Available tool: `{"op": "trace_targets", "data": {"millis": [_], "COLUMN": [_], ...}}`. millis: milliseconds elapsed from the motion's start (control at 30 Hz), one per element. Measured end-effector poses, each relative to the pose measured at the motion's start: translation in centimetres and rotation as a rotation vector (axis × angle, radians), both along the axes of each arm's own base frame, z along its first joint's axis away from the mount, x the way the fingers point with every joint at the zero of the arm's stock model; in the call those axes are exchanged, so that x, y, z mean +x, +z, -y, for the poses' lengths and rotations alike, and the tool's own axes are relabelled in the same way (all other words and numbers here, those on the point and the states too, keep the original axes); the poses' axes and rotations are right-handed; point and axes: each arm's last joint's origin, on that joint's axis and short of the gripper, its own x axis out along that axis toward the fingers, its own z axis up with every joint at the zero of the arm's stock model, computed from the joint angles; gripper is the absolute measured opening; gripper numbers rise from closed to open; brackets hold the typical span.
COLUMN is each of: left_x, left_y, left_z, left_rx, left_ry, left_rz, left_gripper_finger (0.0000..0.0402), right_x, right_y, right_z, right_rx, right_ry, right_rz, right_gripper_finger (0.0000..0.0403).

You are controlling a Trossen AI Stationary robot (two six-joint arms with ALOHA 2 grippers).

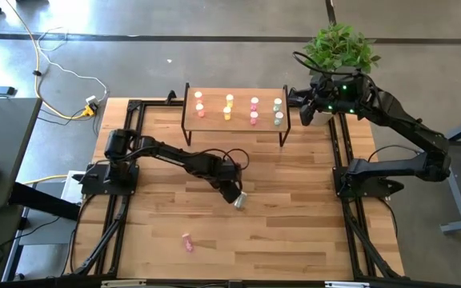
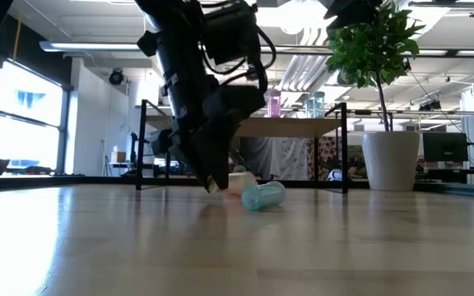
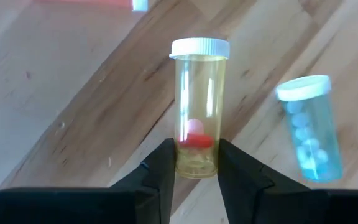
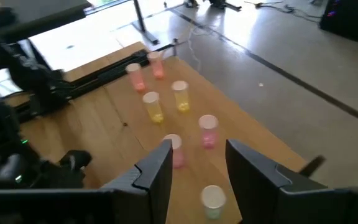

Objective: Pick and place medicine bottles onto shelf by color
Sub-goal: Put the yellow pill bottle on the shelf aligned with the yellow pill bottles

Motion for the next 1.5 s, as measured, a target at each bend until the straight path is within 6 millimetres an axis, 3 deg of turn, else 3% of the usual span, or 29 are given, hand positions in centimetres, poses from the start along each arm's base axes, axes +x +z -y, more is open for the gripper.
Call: {"op": "trace_targets", "data": {"millis": [267,600,900,1200,1500], "left_x": [-0.5,-2.4,-5.7,-10.4,-13.4], "left_y": [2.7,8.2,13.3,14.2,14.4], "left_z": [0.0,-0.4,-1.3,-1.0,-0.9], "left_rx": [0.041,0.154,0.309,0.336,0.387], "left_ry": [-0.076,-0.123,-0.115,-0.094,-0.079], "left_rz": [0.063,0.180,0.241,0.373,0.563], "left_gripper_finger": [0.0088,0.0088,0.0088,0.0087,0.0087], "right_x": [0.1,0.3,2.7,6.6,9.3], "right_y": [0.0,-0.1,-1.2,-1.0,0.1], "right_z": [-0.1,-0.2,0.2,-1.0,-2.1], "right_rx": [0.022,0.045,0.137,0.066,-0.028], "right_ry": [0.051,0.102,0.218,0.343,0.426], "right_rz": [0.012,0.022,0.014,0.126,0.293], "right_gripper_finger": [0.0140,0.0140,0.0140,0.0140,0.0141]}}
